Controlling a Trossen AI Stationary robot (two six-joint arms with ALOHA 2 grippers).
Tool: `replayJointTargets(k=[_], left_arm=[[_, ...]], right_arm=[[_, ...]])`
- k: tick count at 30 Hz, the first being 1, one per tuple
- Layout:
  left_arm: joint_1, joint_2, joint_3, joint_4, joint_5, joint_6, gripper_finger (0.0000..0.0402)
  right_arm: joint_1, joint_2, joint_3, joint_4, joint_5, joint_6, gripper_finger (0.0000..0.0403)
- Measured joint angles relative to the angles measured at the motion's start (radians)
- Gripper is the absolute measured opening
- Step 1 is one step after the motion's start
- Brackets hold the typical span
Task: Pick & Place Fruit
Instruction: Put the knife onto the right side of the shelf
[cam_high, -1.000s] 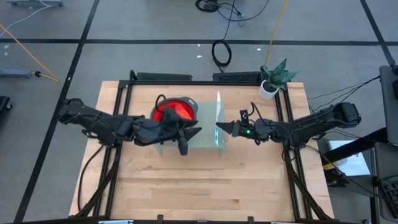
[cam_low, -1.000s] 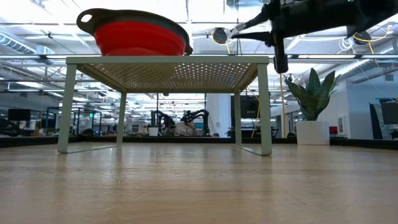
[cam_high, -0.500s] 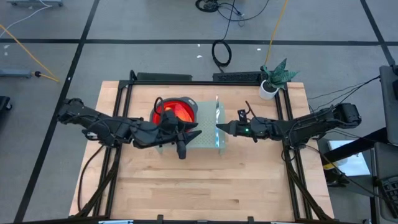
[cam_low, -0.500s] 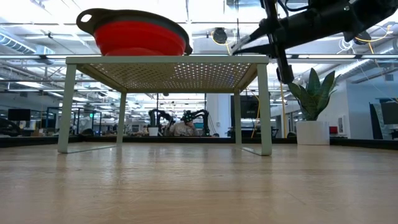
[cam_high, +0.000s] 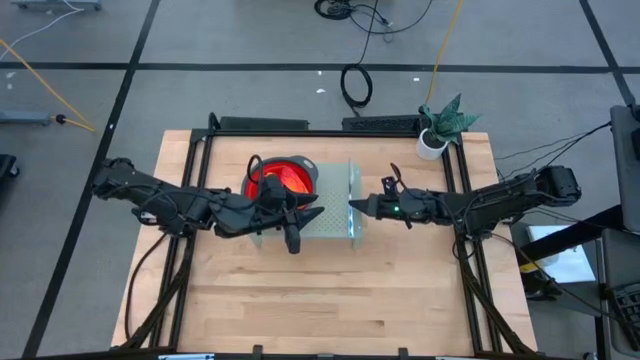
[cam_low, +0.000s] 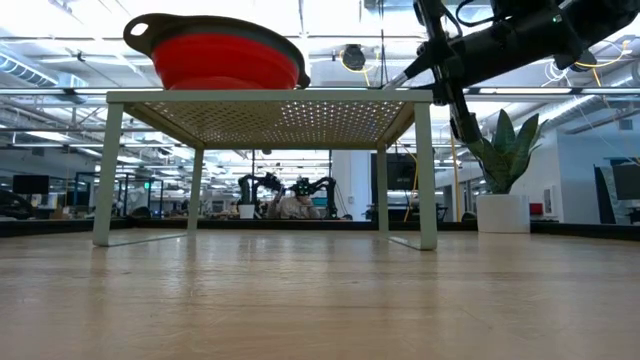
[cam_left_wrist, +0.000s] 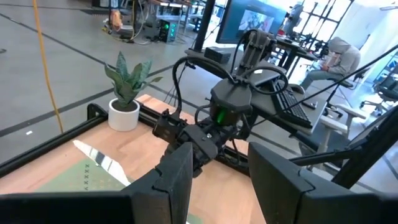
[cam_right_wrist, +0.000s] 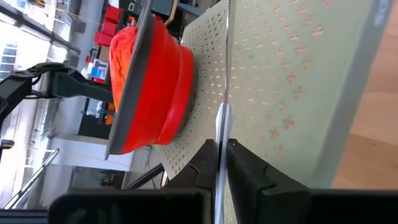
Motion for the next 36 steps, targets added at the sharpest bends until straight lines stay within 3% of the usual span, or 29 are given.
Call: replayJointTargets(k=[18, 30, 36], left_arm=[[0.0, 0.0, 0.0, 0.001, 0.004, -0.008, 0.0152], [-0.004, 0.0, 0.0, 0.001, 0.005, -0.008, 0.0152], [-0.01, 0.0, 0.0, 0.001, 0.008, -0.004, 0.0152]], right_arm=[[-0.001, 0.0, 0.0, -0.067, -0.022, 0.047, 0.0034], [-0.001, -0.001, 0.0, -0.087, -0.02, 0.043, 0.0084], [-0.001, -0.001, 0.0, -0.09, -0.024, 0.014, 0.0082]])
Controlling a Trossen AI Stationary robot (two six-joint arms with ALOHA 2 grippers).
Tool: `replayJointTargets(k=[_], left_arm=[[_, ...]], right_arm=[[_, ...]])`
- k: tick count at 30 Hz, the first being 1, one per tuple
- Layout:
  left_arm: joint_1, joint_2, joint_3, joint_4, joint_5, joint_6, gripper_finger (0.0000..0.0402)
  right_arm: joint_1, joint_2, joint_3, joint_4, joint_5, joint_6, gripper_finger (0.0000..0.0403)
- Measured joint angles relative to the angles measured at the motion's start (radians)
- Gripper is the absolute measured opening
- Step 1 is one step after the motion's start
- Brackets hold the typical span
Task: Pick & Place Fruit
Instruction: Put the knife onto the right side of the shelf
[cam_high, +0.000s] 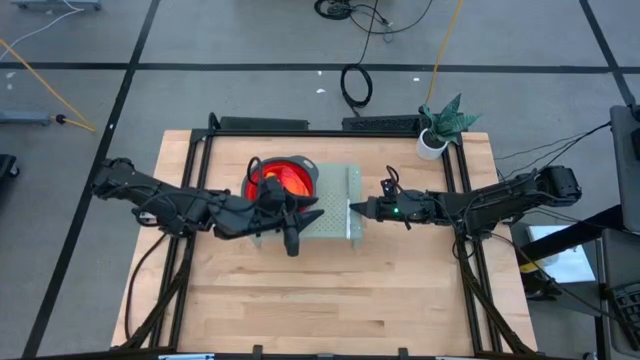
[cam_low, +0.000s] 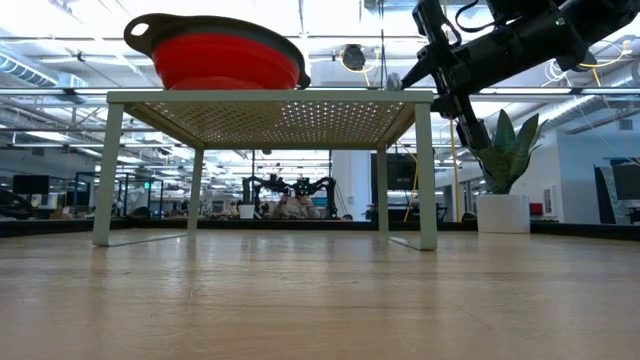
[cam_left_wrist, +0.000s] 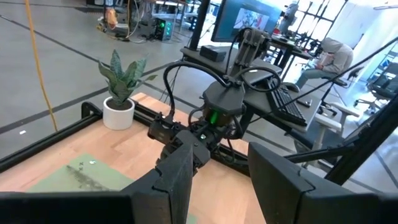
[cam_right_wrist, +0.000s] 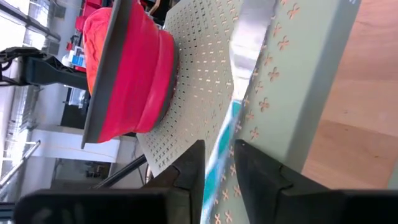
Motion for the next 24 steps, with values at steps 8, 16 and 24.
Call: replayJointTargets(k=[8, 16, 24], left_arm=[[-0.014, 0.0, 0.0, 0.0, 0.0, 0.001, 0.0152], [-0.016, 0.0, 0.0, 0.0, 0.0, 0.002, 0.0152], [-0.016, 0.0, 0.0, 0.0, -0.003, 0.023, 0.0152]], right_arm=[[0.0, -0.001, 0.0, -0.005, -0.023, -0.034, 0.0063], [0.001, -0.013, -0.001, 0.029, -0.04, -0.115, 0.0041], [0.016, -0.017, 0.005, 0.107, -0.055, -0.26, 0.0012]])
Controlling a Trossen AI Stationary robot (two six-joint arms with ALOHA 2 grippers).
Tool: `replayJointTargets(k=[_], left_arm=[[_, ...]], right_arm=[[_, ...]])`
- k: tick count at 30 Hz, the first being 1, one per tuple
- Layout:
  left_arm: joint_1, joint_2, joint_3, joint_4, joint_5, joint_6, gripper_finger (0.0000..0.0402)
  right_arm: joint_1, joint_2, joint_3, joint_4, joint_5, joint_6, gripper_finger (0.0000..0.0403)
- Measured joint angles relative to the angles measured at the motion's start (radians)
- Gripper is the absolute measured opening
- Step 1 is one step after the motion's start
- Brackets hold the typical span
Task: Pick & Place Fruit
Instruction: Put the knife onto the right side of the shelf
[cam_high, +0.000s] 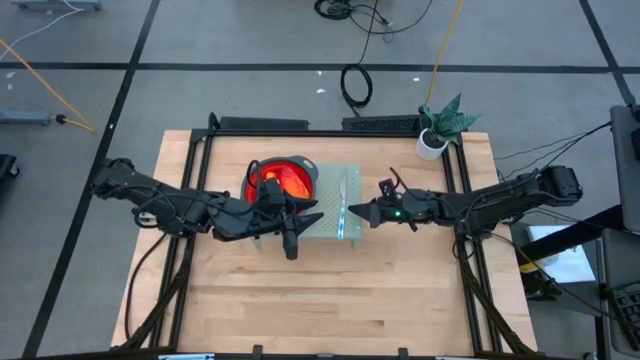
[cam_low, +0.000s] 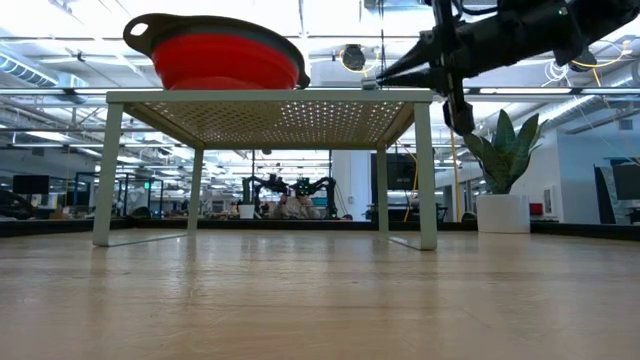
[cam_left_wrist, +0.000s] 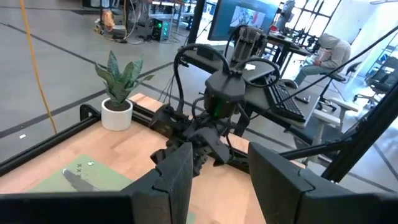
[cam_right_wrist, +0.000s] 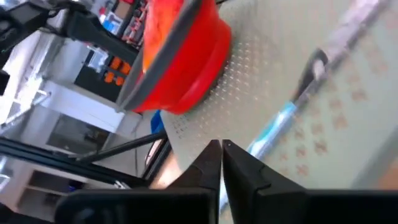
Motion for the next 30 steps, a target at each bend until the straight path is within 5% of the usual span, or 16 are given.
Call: replayJointTargets(k=[6, 17, 30], left_arm=[[0.006, 0.0, 0.0, 0.0, -0.001, 0.001, 0.0152], [0.013, 0.0, 0.0, 0.0, -0.002, 0.003, 0.0152], [-0.005, -0.036, -0.001, -0.021, -0.004, 0.144, 0.0152]], right_arm=[[-0.01, -0.002, 0.085, -0.104, 0.035, -0.158, 0.0001], [-0.074, -0.002, 0.393, -0.73, 0.006, -0.63, 0.0], [-0.172, 0.052, 0.419, -0.781, -0.13, -0.898, 0.0]])
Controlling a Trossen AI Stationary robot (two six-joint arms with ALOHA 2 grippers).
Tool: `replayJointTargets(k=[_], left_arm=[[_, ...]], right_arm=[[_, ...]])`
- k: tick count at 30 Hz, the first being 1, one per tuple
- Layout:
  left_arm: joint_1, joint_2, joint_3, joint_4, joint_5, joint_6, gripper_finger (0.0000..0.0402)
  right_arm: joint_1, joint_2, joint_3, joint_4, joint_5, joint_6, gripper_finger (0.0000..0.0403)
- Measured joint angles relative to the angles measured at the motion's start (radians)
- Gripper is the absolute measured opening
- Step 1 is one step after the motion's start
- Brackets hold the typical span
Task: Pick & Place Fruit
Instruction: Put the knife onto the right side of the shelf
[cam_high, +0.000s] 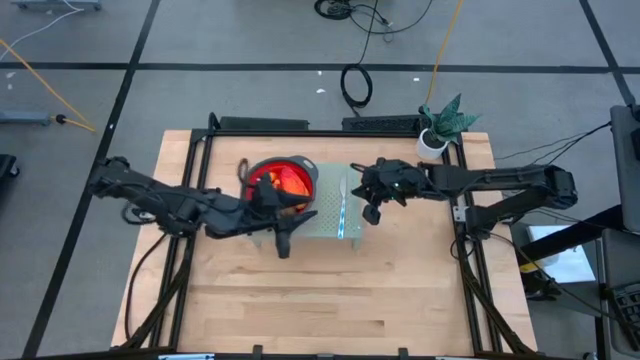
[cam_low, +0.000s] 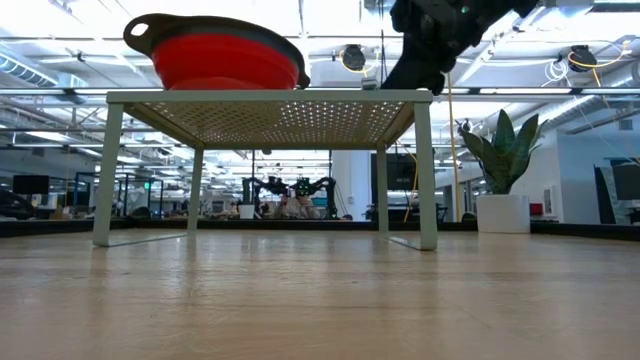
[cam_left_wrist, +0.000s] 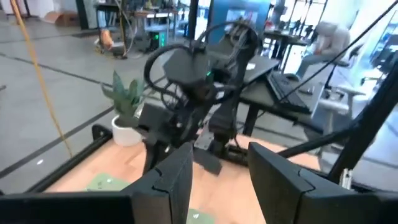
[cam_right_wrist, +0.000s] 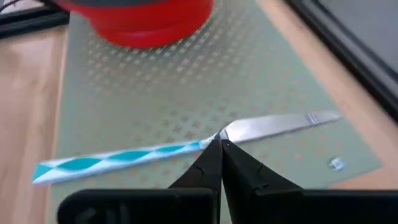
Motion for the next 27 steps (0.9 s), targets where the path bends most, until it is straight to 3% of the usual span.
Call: replayJointTargets(k=[10, 16, 27], left_arm=[[-0.053, -0.124, -0.011, -0.28, -0.103, -0.093, 0.0152], [-0.08, -0.217, -0.125, -0.282, -0.111, -0.128, 0.0152], [-0.146, -0.528, -0.362, -0.277, -0.169, -0.11, 0.0152]], right_arm=[[-0.052, 0.008, 0.001, -0.008, -0.053, -0.079, 0.0], [-0.055, 0.012, 0.001, -0.006, -0.059, -0.119, 0.0], [-0.06, 0.043, 0.0, 0.031, -0.103, -0.117, 0.0]])
